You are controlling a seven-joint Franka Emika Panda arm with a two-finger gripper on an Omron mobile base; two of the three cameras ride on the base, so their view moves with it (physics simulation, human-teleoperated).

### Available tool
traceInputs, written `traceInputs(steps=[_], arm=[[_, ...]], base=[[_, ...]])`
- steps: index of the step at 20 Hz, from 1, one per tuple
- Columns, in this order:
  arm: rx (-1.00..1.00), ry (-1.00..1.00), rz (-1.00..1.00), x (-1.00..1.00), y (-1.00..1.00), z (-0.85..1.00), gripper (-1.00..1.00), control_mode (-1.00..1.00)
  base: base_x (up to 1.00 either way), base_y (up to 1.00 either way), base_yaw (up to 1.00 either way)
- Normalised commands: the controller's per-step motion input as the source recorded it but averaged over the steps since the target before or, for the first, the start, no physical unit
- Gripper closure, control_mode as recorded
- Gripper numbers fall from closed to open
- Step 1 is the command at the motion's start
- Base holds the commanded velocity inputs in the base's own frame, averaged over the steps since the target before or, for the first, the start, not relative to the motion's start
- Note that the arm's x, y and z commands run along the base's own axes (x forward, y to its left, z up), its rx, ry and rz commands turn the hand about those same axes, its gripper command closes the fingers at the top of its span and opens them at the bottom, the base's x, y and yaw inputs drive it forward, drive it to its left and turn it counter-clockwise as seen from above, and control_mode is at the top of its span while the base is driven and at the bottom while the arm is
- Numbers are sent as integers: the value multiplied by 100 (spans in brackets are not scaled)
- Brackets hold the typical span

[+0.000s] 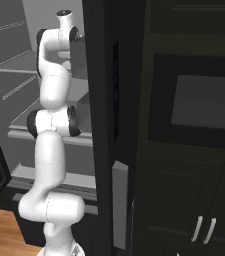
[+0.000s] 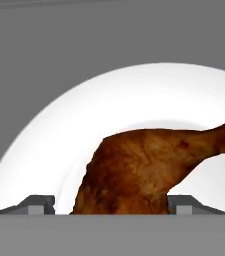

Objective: Retrieve the chicken drumstick from the fridge and place it on the cutting board.

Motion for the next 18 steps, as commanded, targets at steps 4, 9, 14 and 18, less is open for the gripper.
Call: traceInputs(steps=[4,9,14,18], arm=[[0,0,0,0,-4,-2,100,-100],[0,0,0,-1,-1,2,100,-100],[0,-11,0,-13,0,0,100,-100],[0,-33,0,-11,0,2,100,-100]], base=[[0,0,0],[0,0,0],[0,0,0],[0,0,0]])
